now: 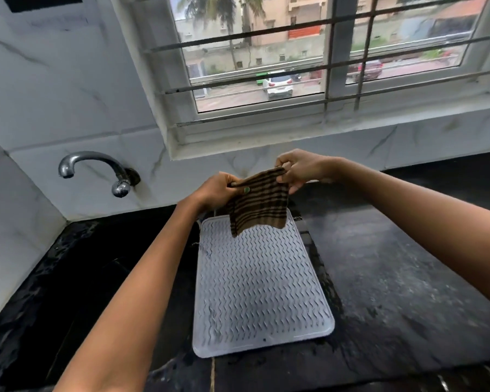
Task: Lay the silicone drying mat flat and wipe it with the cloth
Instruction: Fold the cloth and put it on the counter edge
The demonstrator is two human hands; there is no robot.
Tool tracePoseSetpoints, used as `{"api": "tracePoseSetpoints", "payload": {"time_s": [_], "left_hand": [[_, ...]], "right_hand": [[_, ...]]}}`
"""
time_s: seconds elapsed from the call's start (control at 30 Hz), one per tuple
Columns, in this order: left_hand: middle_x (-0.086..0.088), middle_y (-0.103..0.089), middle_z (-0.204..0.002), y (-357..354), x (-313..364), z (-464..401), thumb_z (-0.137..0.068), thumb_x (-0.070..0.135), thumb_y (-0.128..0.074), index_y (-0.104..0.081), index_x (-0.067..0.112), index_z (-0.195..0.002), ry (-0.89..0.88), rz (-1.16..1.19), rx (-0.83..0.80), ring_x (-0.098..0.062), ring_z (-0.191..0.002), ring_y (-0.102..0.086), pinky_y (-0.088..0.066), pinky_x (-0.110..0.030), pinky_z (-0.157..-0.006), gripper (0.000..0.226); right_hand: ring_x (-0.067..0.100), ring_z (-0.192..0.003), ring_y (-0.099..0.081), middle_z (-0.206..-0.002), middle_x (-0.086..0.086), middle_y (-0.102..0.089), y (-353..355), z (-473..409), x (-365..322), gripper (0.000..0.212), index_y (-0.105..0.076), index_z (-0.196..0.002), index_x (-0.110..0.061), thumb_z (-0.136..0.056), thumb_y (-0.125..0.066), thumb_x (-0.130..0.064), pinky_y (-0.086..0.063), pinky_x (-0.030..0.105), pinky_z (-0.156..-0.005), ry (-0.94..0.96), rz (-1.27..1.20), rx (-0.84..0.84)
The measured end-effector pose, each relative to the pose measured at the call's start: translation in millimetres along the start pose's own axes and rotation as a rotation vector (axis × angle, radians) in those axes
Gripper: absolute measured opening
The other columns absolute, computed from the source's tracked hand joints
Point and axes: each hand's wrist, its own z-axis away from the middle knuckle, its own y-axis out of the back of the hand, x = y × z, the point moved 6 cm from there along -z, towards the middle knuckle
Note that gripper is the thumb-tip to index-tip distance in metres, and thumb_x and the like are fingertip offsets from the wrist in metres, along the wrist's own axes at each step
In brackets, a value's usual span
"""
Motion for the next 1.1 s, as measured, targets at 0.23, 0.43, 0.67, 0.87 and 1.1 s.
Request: {"api": "tracePoseSetpoints", "payload": {"time_s": [0.23,0.43,0.67,0.87,1.1], "left_hand": [[-0.006,-0.066,-0.115,-81,23,26,-0.097,0.028,-0.052,-0.063,0.021,-0.123,0.167,-0.062,-0.312,-0.018,-0.102,-0.057,-0.045,-0.038,-0.089,0.029],[-0.005,-0.061,-0.094,-142,62,46,-0.099,0.021,-0.050,-0.067,0.019,-0.111,0.199,-0.069,-0.252,-0.018,-0.081,-0.050,-0.042,-0.022,-0.064,0.021],[-0.005,-0.066,-0.089,-236,80,96,-0.090,0.009,-0.060,-0.070,0.011,-0.096,0.194,-0.114,-0.156,-0.012,-0.081,-0.056,-0.044,-0.026,-0.069,0.012],[-0.003,-0.071,-0.113,-319,49,137,-0.085,0.027,-0.068,-0.071,0.017,-0.111,0.269,-0.197,-0.266,-0.016,-0.106,-0.065,-0.050,-0.031,-0.096,0.027],[-0.010,-0.017,-0.160,-340,58,99,-0.101,0.016,-0.031,-0.017,0.005,-0.152,0.216,-0.396,-0.003,-0.025,-0.149,-0.014,-0.014,-0.039,-0.121,0.054]], "right_hand": [[0.024,-0.079,-0.065,-0.097,0.018,-0.062,-2,55,46,0.018,-0.058,-0.094,-0.010,-0.094,-0.048,0.004,-0.061,0.027,-0.061,-0.242,0.128,-0.365],[0.015,-0.073,-0.060,-0.084,0.007,-0.061,10,110,89,0.020,-0.060,-0.082,-0.014,-0.091,-0.053,0.002,-0.058,0.032,-0.070,-0.085,0.234,-0.224],[0.012,-0.070,-0.055,-0.079,0.003,-0.064,-9,199,138,0.016,-0.071,-0.093,-0.009,-0.080,-0.066,-0.002,-0.049,0.027,-0.062,0.092,0.432,-0.226],[0.016,-0.089,-0.065,-0.103,0.004,-0.072,-49,221,184,0.019,-0.072,-0.103,-0.014,-0.088,-0.061,-0.017,-0.052,0.034,-0.079,0.044,0.572,-0.329],[0.032,-0.147,-0.008,-0.160,0.013,-0.007,-116,192,226,0.054,-0.018,-0.150,-0.014,-0.101,-0.028,-0.036,-0.010,0.050,-0.119,0.002,0.700,-0.099]]}}
